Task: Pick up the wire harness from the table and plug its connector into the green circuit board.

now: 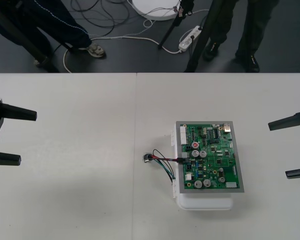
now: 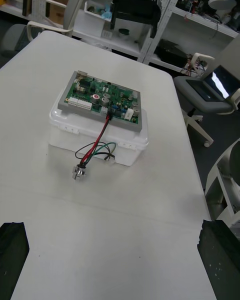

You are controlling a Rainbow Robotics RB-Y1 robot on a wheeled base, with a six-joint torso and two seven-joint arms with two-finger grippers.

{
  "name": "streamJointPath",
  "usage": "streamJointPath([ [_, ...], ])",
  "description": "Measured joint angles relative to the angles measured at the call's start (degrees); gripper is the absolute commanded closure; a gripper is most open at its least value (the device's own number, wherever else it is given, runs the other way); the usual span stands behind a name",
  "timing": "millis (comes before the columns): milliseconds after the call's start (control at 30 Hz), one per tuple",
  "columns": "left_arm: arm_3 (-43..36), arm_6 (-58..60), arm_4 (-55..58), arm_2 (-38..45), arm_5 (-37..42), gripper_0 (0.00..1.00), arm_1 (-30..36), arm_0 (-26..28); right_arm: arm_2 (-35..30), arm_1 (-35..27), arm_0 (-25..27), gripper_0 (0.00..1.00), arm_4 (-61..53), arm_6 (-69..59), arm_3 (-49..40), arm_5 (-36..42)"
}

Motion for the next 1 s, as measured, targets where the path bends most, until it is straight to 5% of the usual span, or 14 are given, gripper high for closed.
streamJointPath([
  [1000,-0.2,0.0,0.31,0.05,-0.14,0.0,0.39,-0.52,-3.05,1.55,-0.76,0.0,3.55,-7.57,-4.67,-2.0],
])
